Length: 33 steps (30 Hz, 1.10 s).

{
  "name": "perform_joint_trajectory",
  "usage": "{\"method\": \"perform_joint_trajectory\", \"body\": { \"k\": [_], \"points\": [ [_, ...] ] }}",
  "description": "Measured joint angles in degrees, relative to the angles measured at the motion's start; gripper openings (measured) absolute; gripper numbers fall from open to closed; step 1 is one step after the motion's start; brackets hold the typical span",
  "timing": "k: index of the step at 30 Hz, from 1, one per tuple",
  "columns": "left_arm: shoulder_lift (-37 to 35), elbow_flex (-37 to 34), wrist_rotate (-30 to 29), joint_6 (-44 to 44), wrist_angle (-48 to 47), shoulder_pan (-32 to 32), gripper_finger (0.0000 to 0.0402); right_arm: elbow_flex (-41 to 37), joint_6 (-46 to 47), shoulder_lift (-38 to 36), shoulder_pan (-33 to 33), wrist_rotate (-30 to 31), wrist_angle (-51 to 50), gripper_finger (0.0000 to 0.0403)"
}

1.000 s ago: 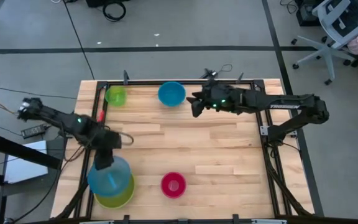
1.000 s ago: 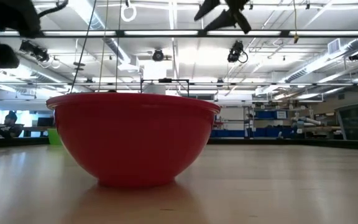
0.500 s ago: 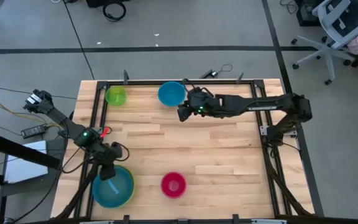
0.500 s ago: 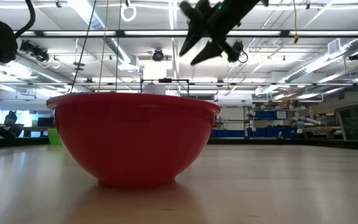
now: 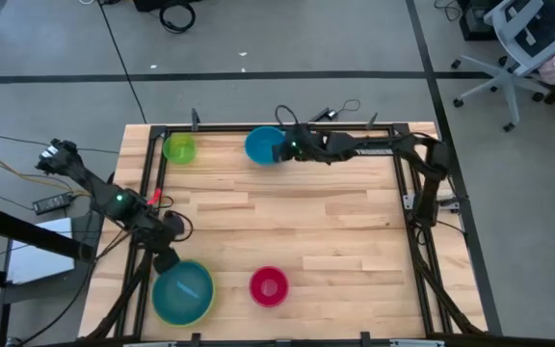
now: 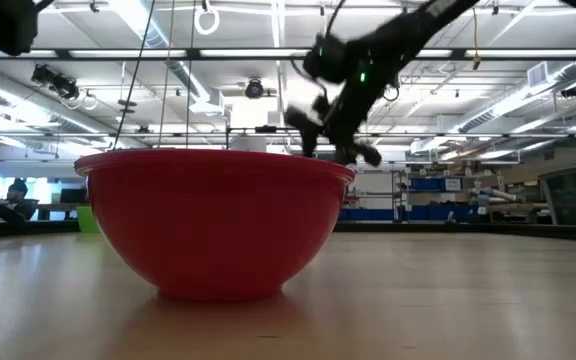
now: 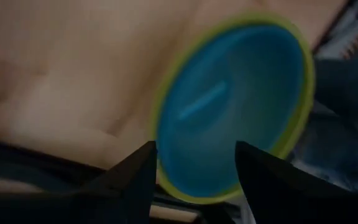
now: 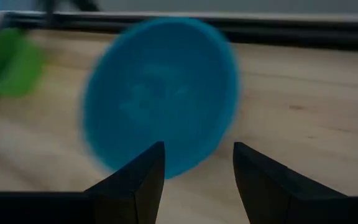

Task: Nest bowls inside each other
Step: Stack the dark blue bowl on top of the light blue bowl

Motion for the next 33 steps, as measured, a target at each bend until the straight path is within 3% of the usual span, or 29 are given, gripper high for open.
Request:
{"method": "perform_joint_trajectory", "body": {
  "k": [5,13,18,25,29,33],
  "points": [
    [0.0,4.7,-9.2,-2.5,-7.4,0.0,0.0211,0.0,0.4,4.6,-4.7,-6.3,3.0,0.0193],
    [0.0,7.3,-20.3,-3.2,-9.5,4.2,0.0188,0.0,1.2,8.0,-6.5,-8.3,5.9,0.0178],
    [0.0,7.3,-24.0,-0.8,-9.5,11.1,0.0183,0.0,-0.3,7.9,-6.6,-7.4,8.7,0.0127],
    [0.0,7.3,-27.2,8.2,-7.3,24.0,0.0183,0.0,-2.0,7.9,-6.7,-9.5,8.0,0.002],
    [0.0,7.3,-30.2,14.3,-4.5,30.5,0.0183,0.1,-2.5,6.8,-5.1,-9.6,6.6,0.0023],
    [0.4,6.6,-31.1,20.1,4.5,36.4,0.0183,0.0,-5.1,2.9,-0.5,-7.7,6.7,0.0015]
  ]
}}
